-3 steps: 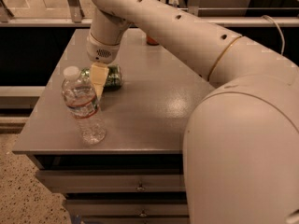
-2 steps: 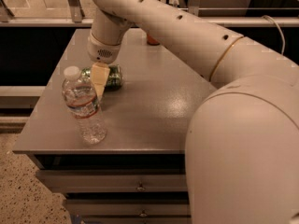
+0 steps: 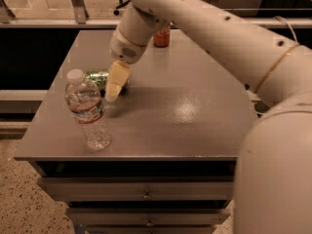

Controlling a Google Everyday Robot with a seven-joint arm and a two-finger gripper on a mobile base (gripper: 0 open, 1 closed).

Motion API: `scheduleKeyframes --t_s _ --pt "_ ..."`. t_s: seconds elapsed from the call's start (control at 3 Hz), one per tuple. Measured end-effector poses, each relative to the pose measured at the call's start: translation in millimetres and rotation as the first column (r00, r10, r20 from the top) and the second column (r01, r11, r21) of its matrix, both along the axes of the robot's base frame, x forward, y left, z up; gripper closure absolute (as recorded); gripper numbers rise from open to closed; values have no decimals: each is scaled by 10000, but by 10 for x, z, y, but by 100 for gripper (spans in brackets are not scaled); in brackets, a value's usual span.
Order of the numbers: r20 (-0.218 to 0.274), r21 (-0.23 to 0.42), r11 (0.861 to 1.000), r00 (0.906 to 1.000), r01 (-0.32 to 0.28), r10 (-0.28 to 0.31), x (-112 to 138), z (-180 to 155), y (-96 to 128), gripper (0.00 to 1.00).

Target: Knock green can over

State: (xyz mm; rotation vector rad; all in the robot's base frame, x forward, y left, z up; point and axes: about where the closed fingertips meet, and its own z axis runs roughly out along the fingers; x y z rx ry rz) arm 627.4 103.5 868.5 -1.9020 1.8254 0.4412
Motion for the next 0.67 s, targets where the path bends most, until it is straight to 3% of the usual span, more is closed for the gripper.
scheduleKeyframes --t_s 0.33,0.67 --pt "208 2436 9617 9907 1254 -1344 -54 271 -488 0" --pt "61 4488 8767 9805 1730 -1966 -214 305 -609 0"
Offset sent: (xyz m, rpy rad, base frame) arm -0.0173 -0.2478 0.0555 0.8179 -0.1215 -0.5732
